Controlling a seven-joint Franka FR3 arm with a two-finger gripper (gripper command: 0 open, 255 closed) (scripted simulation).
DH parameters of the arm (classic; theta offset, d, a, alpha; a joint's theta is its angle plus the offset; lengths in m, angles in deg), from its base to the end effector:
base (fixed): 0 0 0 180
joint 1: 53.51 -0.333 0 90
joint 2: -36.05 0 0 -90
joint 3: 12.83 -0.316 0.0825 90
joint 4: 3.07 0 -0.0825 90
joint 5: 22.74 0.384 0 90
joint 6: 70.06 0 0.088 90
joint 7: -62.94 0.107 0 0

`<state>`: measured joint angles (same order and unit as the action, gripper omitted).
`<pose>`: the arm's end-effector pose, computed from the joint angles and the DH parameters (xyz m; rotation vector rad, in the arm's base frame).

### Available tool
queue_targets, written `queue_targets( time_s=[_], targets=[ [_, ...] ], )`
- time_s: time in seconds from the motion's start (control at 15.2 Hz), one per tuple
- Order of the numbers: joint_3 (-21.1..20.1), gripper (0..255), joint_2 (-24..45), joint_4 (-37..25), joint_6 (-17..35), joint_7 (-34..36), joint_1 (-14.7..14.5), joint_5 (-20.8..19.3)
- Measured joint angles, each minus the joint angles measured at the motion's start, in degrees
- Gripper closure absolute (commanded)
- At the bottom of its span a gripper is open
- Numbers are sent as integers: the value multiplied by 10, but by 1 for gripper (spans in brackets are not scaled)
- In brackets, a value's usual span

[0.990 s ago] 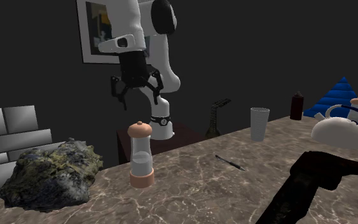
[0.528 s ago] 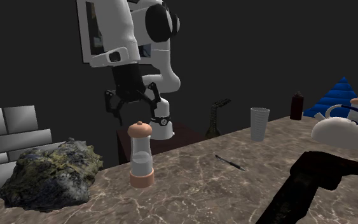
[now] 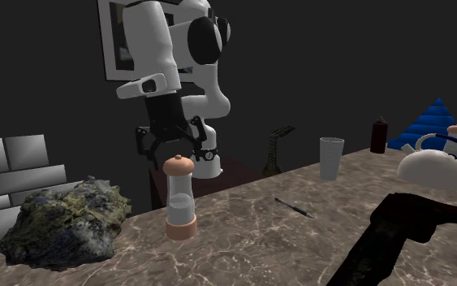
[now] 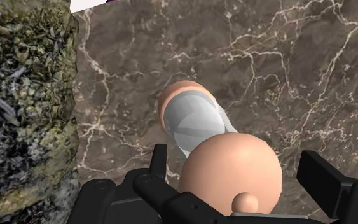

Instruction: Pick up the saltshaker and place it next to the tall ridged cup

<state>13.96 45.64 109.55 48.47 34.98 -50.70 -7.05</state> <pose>0.5184 -0.2692 0.3943 -2.9691 0.2397 -0.0623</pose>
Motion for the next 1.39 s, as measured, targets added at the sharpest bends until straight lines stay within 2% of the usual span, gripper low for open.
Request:
queue_targets(
  time_s=[0.13,0.2,0.86,1.39],
  targets=[
    [0,0,0,0,0,0,0,0],
    [0,255,0,0,0,0,0,0],
    [0,255,0,0,0,0,0,0],
    [3,255,-21,-29,-45,17,-2,-16]
  ],
)
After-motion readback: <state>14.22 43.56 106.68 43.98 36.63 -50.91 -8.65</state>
